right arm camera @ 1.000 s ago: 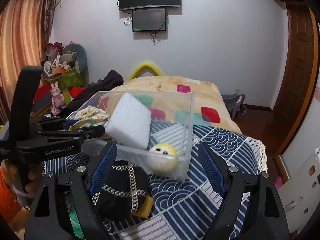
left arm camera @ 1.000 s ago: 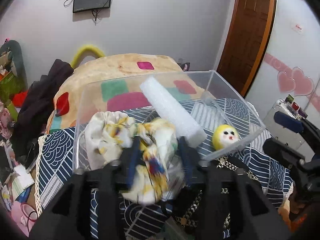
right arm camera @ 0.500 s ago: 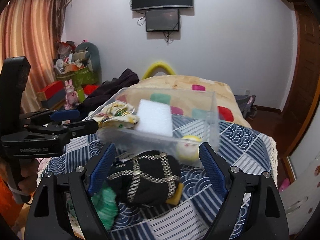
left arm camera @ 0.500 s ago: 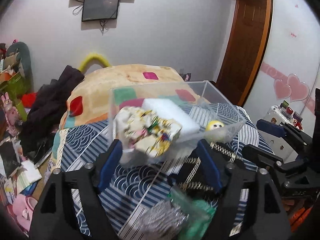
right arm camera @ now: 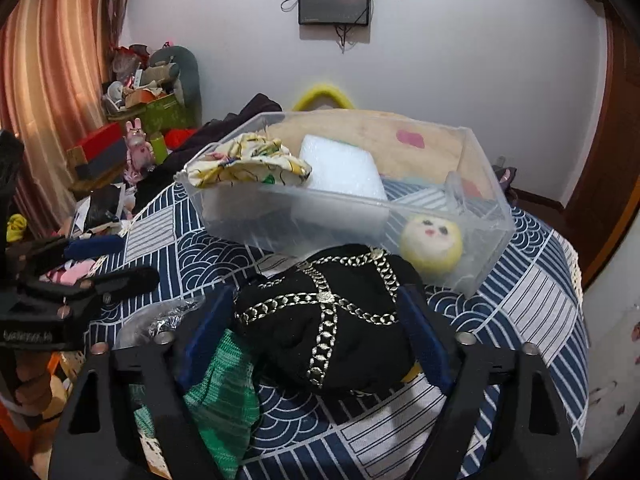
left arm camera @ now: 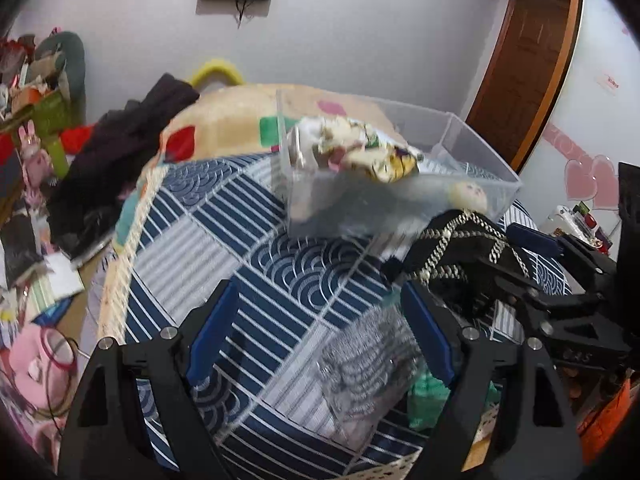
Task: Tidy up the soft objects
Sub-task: 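Grasp the black chain-strap bag with the right tool while the left tool grasps the bagged grey glove, then lower the black bag into the box with the right tool while the left tool drops the grey glove in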
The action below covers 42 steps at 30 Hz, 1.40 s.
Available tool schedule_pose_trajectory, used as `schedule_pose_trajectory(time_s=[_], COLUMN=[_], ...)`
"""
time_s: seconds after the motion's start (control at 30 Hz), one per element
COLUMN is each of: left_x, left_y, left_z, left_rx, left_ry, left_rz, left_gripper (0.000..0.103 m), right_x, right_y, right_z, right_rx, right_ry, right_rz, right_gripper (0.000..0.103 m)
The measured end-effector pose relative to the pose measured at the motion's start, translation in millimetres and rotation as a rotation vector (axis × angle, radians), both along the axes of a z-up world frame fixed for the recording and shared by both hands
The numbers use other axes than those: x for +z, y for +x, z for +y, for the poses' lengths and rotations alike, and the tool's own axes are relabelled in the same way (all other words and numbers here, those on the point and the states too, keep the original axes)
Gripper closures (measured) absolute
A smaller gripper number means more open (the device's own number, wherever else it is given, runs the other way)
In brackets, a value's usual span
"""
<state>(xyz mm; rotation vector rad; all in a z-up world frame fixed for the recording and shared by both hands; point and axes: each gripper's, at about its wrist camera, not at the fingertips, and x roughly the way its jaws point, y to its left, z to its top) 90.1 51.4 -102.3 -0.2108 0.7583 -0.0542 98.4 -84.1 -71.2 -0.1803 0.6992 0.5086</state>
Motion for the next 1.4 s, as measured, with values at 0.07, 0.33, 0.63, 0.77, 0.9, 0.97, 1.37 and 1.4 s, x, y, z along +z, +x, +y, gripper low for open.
schedule_pose_trajectory(time_s=[0.07, 0.33, 0.63, 0.77, 0.9, 0.97, 1.37, 1.4], left_x=[-4, -6, -30, -42, -39, -34, 10, 15], left_y=[-2, -14, -8, -9, -15, -19, -35, -37], left_z=[-3, -26, -29, -32, -39, -43, -40, -41], left_rx=[-0.012, -0.074, -0.047, -0.053, -0.086, -0.080, -0.065, -0.063], left_ry=[-0.022, -0.002, 0.006, 0.004, 0.018, 0.035, 0.063, 0.066], left_rz=[0.013, 0.002, 0.069, 0.078, 0.052, 0.037, -0.079, -0.090], left_gripper=[0.020, 0.009, 0.009, 0.036, 0.057, 0.067, 0.071, 0.071], right_x=[0, 11, 36, 38, 39, 42, 60, 62], right_y=[-1, -13, -26, -29, -31, -32, -34, -33], right_z=[-1, -10, -41, -47, -51, -52, -58, -58], right_rx=[0.012, -0.002, -0.054, -0.064, -0.072, -0.073, -0.086, -0.086], right_ry=[0.012, 0.036, 0.134, 0.147, 0.157, 0.165, 0.184, 0.187], right_rz=[0.015, -0.030, -0.087, -0.086, -0.088, -0.094, -0.148, -0.154], right_gripper=[0.052, 0.079, 0.080, 0.080, 0.080, 0.080, 0.080, 0.080])
